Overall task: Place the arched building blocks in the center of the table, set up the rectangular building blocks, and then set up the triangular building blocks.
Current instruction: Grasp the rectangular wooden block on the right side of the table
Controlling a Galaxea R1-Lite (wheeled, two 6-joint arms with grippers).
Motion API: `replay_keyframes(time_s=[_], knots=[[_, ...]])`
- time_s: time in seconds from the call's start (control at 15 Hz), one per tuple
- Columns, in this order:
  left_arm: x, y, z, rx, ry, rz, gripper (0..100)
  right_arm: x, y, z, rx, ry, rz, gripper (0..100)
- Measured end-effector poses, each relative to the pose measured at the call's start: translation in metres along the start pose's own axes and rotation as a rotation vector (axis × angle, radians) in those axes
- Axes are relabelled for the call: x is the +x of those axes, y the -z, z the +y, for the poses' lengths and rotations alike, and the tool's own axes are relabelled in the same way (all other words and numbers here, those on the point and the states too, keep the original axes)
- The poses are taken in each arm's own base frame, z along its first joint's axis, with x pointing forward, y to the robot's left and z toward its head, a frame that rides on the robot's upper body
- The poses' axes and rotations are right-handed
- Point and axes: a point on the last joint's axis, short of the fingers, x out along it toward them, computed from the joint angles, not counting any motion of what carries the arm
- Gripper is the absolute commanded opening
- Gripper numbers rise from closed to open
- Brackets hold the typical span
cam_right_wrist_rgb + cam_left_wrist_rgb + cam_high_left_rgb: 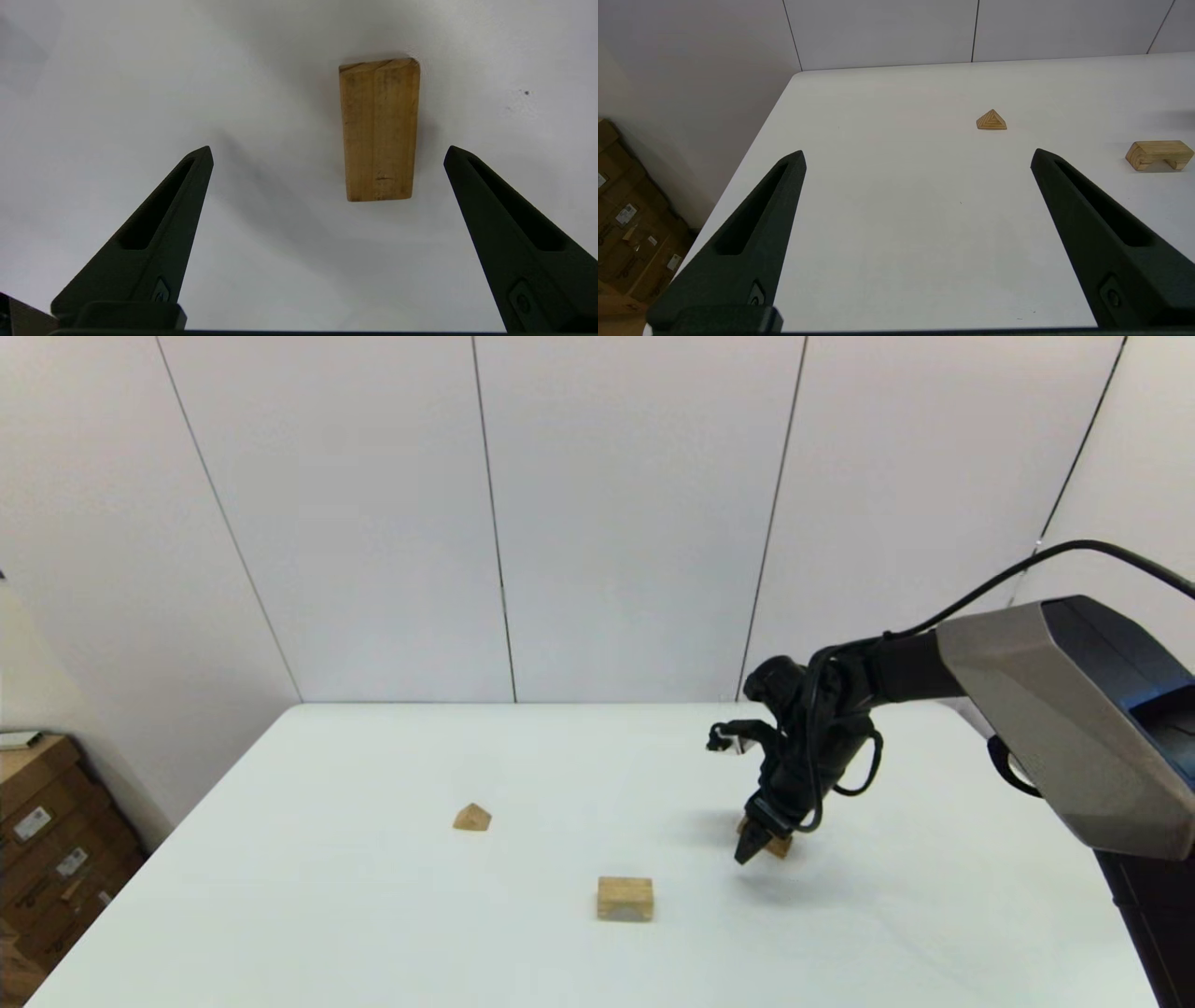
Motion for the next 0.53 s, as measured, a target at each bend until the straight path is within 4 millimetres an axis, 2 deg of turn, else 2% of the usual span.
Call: replay_keyframes(time_s=[0.53], knots=[[0.0, 0.0, 0.0, -0.001, 0.0, 0.0, 100, 0.0046, -0.0027, -0.0025, -0.023, -0.008, 0.029, 100]])
